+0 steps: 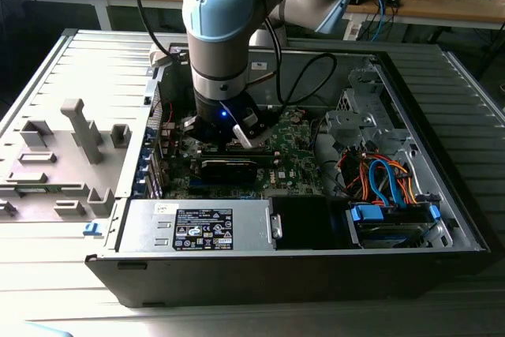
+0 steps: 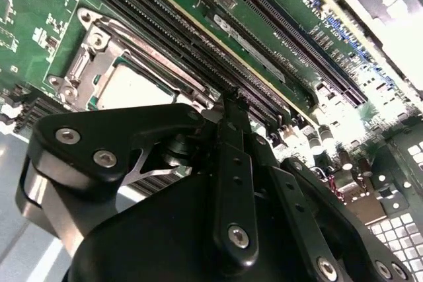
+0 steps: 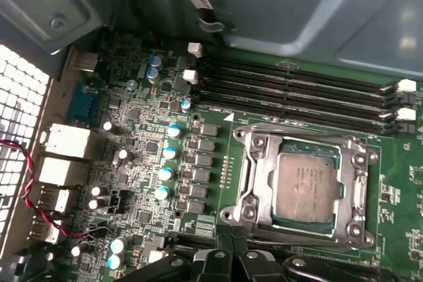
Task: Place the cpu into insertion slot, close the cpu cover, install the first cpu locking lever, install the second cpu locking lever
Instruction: 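Install the second cpu locking lever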
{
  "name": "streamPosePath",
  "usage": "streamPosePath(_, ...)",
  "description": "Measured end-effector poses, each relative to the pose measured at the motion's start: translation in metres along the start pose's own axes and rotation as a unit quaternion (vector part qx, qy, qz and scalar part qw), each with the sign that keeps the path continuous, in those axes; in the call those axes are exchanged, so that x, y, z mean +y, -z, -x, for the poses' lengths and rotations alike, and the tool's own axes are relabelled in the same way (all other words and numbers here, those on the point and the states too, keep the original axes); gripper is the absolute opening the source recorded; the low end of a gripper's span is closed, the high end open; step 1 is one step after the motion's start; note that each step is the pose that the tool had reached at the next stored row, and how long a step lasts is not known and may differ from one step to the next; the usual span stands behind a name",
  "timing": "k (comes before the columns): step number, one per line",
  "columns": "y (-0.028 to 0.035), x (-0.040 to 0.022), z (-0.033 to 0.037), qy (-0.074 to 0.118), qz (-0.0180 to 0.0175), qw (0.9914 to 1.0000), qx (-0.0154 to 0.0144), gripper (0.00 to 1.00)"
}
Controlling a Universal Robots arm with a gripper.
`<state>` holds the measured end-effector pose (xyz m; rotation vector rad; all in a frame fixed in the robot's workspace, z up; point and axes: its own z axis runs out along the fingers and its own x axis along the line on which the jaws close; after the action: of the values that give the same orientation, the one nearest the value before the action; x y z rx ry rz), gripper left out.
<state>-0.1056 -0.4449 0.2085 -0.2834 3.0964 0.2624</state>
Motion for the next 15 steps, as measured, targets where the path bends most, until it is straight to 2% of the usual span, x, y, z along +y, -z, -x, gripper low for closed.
streamPosePath(4, -0.0016, 0.0016, 0.0002, 0.012, 0.0023, 0.99993, 0.0016, 0.11)
streamPosePath(7, -0.0040, 0.0061, 0.0011, 0.016, 0.0090, 0.99983, 0.0011, 0.11)
streamPosePath(10, -0.0046, 0.0071, 0.0012, 0.017, 0.0123, 0.99978, 0.0006, 0.11)
streamPosePath(12, -0.0050, 0.0075, 0.0012, 0.018, 0.0164, 0.99971, -0.0001, 0.11)
streamPosePath(15, -0.0058, 0.0073, 0.0012, 0.018, 0.0201, 0.99964, -0.0008, 0.11)
